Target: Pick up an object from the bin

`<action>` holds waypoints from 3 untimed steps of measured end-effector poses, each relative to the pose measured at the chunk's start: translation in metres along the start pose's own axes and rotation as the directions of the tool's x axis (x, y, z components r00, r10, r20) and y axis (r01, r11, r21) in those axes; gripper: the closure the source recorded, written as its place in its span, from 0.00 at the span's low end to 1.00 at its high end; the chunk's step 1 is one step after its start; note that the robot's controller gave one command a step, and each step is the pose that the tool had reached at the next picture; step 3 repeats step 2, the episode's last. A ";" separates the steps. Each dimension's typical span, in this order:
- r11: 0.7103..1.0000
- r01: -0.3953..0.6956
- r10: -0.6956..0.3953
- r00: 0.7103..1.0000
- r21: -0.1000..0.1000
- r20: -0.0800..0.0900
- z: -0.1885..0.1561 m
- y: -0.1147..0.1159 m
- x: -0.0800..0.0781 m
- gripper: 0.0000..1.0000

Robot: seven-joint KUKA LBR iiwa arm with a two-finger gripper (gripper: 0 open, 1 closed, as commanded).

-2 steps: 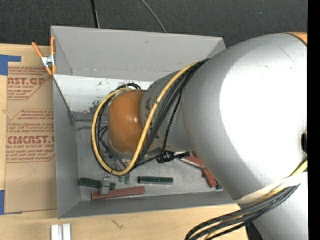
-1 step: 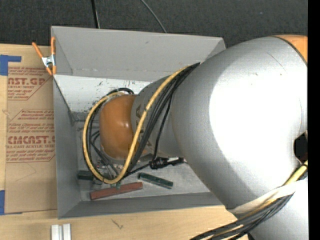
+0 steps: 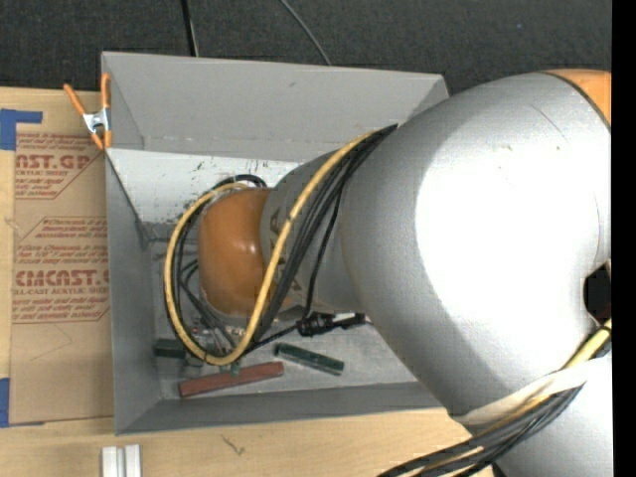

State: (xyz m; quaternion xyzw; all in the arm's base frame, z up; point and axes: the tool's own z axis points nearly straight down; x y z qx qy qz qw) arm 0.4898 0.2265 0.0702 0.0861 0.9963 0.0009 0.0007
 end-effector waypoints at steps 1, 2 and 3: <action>1.000 0.016 -0.016 1.000 0.005 -0.008 -0.056 -0.010 0.006 1.00; 1.000 -0.007 0.007 1.000 0.001 0.000 -0.151 0.018 -0.017 1.00; 1.000 -0.007 0.007 1.000 0.001 0.000 -0.151 0.018 -0.017 1.00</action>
Offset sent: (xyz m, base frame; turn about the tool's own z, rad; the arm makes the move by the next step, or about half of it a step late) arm 0.0197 0.0142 0.1517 0.0081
